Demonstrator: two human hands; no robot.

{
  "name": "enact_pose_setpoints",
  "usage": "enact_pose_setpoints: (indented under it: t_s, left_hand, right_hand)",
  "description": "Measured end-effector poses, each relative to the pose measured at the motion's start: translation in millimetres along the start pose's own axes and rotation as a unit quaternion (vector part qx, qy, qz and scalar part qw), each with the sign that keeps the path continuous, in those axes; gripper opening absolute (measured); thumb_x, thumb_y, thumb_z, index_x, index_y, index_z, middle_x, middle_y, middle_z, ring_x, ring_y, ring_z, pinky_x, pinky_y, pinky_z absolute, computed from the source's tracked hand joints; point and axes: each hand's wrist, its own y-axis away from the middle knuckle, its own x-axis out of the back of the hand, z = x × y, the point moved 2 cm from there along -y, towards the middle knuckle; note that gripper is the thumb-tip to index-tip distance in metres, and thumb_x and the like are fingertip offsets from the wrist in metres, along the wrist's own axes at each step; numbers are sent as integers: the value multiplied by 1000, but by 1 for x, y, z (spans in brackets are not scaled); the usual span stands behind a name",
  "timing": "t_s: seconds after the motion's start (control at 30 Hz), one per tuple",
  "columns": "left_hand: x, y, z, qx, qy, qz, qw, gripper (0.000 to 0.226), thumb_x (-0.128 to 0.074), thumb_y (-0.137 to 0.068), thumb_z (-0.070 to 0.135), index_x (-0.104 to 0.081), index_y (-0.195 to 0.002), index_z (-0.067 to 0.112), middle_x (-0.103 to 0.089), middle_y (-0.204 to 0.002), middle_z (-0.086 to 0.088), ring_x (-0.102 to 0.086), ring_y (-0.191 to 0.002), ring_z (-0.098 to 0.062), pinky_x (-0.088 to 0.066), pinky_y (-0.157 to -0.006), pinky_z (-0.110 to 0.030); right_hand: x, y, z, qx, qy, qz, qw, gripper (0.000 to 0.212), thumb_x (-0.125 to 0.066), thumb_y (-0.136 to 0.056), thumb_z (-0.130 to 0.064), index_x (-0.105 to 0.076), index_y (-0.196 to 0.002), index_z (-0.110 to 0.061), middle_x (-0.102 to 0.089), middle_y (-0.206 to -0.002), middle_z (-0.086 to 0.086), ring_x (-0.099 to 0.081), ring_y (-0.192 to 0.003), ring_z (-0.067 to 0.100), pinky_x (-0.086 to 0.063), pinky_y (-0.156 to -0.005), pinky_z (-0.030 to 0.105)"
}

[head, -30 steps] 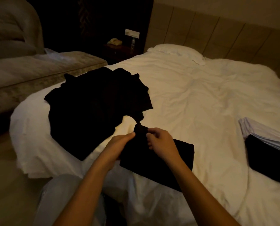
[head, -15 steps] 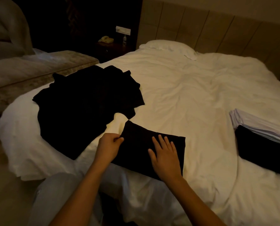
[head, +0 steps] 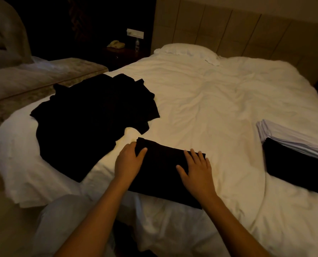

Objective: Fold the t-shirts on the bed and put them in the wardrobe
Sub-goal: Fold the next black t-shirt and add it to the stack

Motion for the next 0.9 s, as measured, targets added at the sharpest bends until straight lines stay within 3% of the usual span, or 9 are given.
enact_pose_setpoints:
  t_s: [0.1, 0.2, 0.37, 0.47, 0.6, 0.7, 0.8, 0.9]
  left_hand:
    - [3, -7, 5, -30, 67, 68, 995, 24, -62, -95, 29, -68, -94, 6, -64, -83, -6, -61, -80, -23, -47, -69, -32]
    - [5, -13, 7, -30, 104, 90, 990, 19, -66, -94, 23, -73, -94, 5, -64, -81, -2, -60, -78, -20, -43, -66, -19]
    - [2, -19, 0, 24, 120, 43, 992, 26, -60, -97, 23, -70, -114, 7, -69, -104, -11, -63, -98, -27, -46, -82, -27]
    - [7, -15, 1, 64, 70, -13, 995, 40, -53, -100, 35, -56, -132, 12, -64, -120, -11, -60, -110, -28, -42, -86, -29]
    - [15, -4, 2, 89, -26, -100, 991, 54, -41, -98, 56, -63, -113, 9, -66, -104, -11, -60, -92, -26, -44, -77, -32]
    - [16, 6, 10, 94, -38, -148, 984, 60, -36, -98, 59, -62, -116, 7, -66, -111, -15, -58, -91, -26, -41, -76, -31]
    - [16, 11, 14, 130, 9, -185, 974, 65, -38, -97, 60, -56, -131, 7, -63, -123, -14, -60, -107, -29, -41, -81, -30]
    - [18, 19, 16, 194, 163, -172, 952, 59, -52, -95, 54, -59, -129, 7, -68, -110, -8, -64, -95, -23, -51, -81, -33]
  right_hand:
    - [3, -18, 12, -17, -10, -11, 1000, 65, -38, -99, -54, -32, -152, -17, -40, -152, 11, -30, -143, 30, -18, -118, 40]
    - [3, -30, 19, -18, -6, 23, 1000, 50, -48, -98, -49, -55, -133, -14, -57, -123, 12, -52, -111, 28, -39, -98, 36]
    - [-1, -38, 26, -52, -55, 60, 995, 28, -53, -98, -36, -63, -105, -10, -57, -107, 9, -53, -100, 26, -43, -86, 34]
    - [-2, -32, 28, -114, -130, 87, 981, 28, -55, -98, -31, -62, -110, -7, -57, -114, 13, -53, -108, 30, -43, -89, 36]
    - [1, 1, 21, -193, -237, 111, 946, 52, -54, -98, -33, -45, -140, -3, -54, -135, 15, -50, -124, 32, -42, -100, 38]
    - [-3, 22, 19, -212, -329, 74, 917, 44, -58, -96, -32, -50, -133, -8, -62, -122, 9, -60, -110, 28, -48, -88, 34]
    - [-10, 25, 22, -248, -429, 6, 869, 42, -65, -89, -36, -58, -122, -12, -68, -110, 5, -67, -95, 23, -58, -83, 40]
    - [-8, 22, 26, -272, -529, -31, 803, 41, -72, -86, -25, -59, -122, -9, -68, -109, 6, -68, -95, 24, -60, -76, 34]
